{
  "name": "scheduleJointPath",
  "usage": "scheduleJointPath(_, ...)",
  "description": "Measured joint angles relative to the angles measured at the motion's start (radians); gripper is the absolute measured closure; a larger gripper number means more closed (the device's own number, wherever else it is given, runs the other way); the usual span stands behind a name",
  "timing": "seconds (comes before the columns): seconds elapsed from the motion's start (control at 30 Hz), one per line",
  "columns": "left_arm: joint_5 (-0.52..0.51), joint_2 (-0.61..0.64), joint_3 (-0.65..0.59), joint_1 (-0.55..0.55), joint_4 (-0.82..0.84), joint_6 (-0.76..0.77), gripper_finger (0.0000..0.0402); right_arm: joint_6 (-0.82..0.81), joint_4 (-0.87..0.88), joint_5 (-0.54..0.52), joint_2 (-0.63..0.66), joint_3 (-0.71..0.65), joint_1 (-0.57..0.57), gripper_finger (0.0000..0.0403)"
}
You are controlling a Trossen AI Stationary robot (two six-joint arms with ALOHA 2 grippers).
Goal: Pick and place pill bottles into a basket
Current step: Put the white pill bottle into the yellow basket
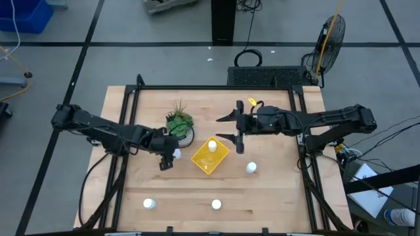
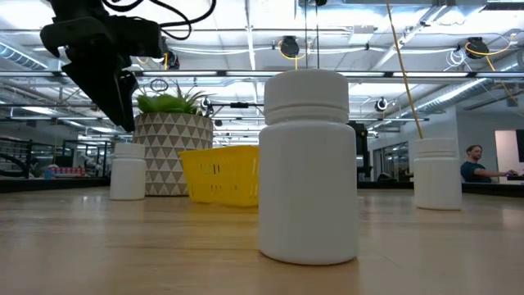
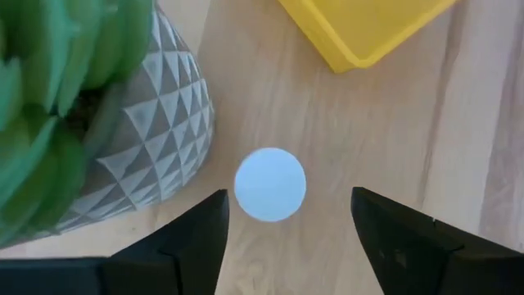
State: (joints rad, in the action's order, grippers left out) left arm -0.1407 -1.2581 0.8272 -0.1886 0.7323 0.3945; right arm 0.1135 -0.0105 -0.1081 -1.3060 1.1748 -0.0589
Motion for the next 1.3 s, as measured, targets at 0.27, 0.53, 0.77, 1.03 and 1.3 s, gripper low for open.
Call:
scheduleJointPath(0.27,0.011,0.001,0.000,0.036,0.002,-0.008,0.0132,0.000,-0.001,0.000,0.001,0.000,0.000,0.0165)
scheduleJointPath(0.53,0.012,0.001,-0.001,0.051,0.001,-0.020,0.0130,0.000,0.000,0.000,0.001,0.000,0.000,0.0165)
scheduleJointPath(0.77,0.014,-0.039,-0.005,0.051,-0.003,-0.023,0.0130,0.000,0.000,0.000,0.001,0.000,0.000,0.0165)
scheduleJointPath(1.03,0.018,-0.112,-0.003,0.050,-0.008,-0.054,0.0130,0.000,-0.008,0.001,0.001,0.000,-0.001,0.0165)
scheduleJointPath(1.3,0.036,-0.101,-0.005,0.051,-0.056,-0.072,0.0130,-0.008,-0.008,0.001,0.001,0.000,-0.001,0.0165)
